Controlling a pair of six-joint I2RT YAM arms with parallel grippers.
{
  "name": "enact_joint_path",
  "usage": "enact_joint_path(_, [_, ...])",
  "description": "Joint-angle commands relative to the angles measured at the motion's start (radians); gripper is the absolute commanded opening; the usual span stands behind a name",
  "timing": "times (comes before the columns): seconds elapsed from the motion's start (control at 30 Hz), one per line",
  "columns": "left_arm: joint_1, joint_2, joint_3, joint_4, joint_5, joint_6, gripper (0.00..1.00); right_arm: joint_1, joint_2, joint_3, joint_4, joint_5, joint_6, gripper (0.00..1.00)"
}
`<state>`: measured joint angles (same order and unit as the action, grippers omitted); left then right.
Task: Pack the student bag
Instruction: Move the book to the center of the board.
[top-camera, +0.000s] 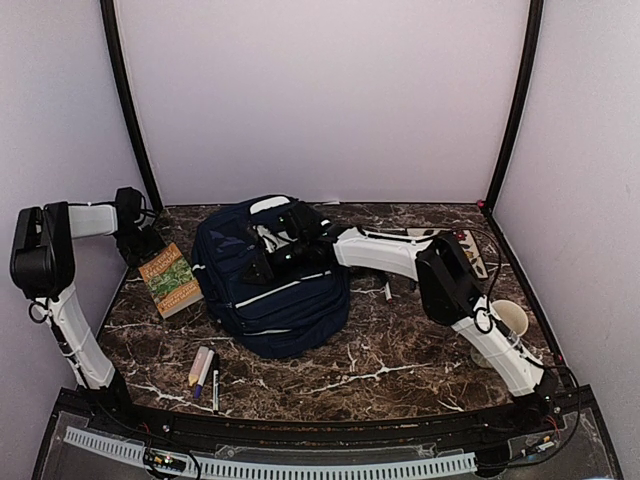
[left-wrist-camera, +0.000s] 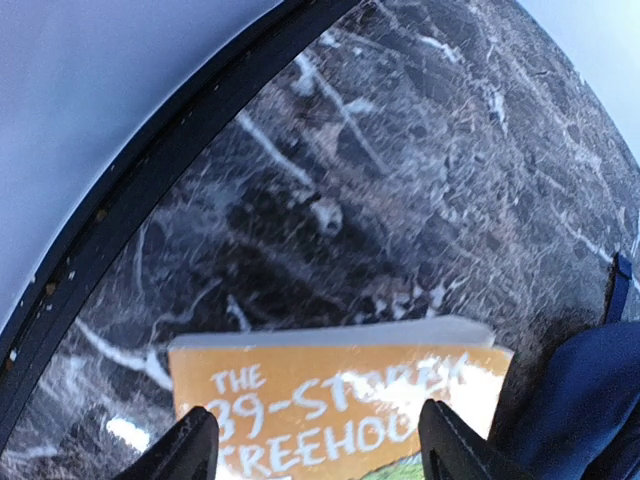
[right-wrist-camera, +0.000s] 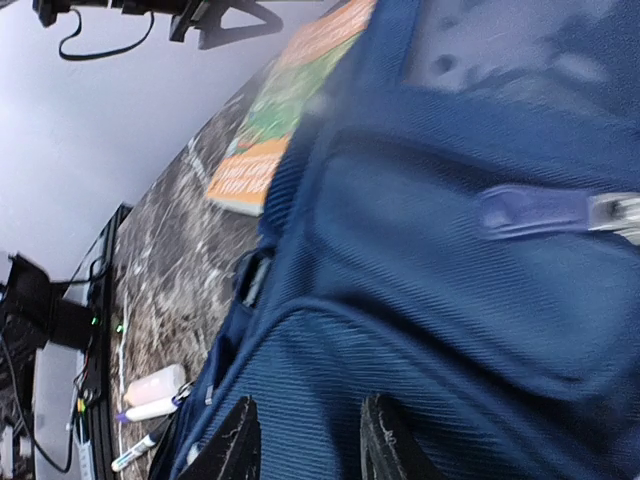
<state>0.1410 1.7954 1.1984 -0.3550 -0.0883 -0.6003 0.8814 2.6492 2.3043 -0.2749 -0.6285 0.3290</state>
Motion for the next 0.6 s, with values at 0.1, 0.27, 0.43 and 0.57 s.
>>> enact_joint_path(0.1, [-0.001,0.18,0.17,-0.037,0.026,0.072,0.71,-0.141,-0.064,-0.183,0.02,0.214,0.098,0.34])
enact_joint_path(0.27, [-0.002,0.253,0.218,-0.014,0.01,0.078,0.7,-0.18,-0.102,-0.267,0.018,0.23,0.08,0.34])
enact_joint_path(0.43, [-0.007,0.329,0.264,-0.041,0.073,0.098,0.68,-0.219,-0.116,-0.337,0.02,0.263,0.075,0.34])
enact_joint_path(0.57, [-0.063,0.332,0.247,-0.02,0.089,0.127,0.67,-0.249,-0.139,-0.387,0.029,0.272,0.075,0.33])
